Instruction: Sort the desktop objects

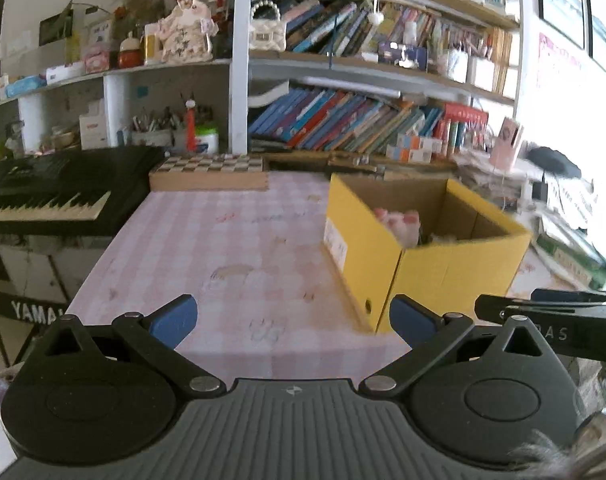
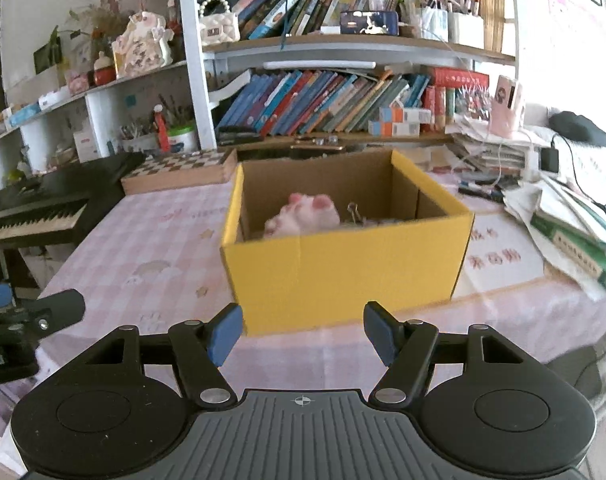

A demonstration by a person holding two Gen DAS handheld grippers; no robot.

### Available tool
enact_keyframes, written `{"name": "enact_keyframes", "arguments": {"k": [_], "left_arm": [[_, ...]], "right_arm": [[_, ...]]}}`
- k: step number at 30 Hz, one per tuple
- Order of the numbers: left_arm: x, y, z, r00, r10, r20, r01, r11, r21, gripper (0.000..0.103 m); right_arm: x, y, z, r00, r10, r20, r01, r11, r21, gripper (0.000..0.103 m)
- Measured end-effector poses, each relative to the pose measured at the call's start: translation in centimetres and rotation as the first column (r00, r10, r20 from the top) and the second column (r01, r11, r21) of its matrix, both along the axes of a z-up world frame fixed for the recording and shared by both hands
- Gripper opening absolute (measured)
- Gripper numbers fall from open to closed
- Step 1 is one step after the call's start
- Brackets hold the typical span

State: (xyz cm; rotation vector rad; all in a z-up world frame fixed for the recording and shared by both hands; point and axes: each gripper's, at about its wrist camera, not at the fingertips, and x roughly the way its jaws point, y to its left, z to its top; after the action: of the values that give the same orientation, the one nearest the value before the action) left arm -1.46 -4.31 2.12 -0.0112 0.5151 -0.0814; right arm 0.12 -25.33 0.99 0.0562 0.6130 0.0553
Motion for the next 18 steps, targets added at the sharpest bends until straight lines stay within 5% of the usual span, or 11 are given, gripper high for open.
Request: {"name": "enact_keyframes", "arguments": {"k": [9,18], "left_arm": [[-2.5,0.9,-0.7,1.000,0.020,-0.023,-0.019,0.999,0.035,0.103],[-3.4,1.5,-0.6,0.999,0.036,-0.023,-0.035,0.999,0.030,0.103]], "right_arm": [[-2.9,2.2,-0.5,0.999,0.040,-0.009,-0.040,0.999,-0.025,0.086],[-3.9,2.4,-0.5,1.000,0.023,-0.005,-0.023,0.999,-0.029,0.089]]}}
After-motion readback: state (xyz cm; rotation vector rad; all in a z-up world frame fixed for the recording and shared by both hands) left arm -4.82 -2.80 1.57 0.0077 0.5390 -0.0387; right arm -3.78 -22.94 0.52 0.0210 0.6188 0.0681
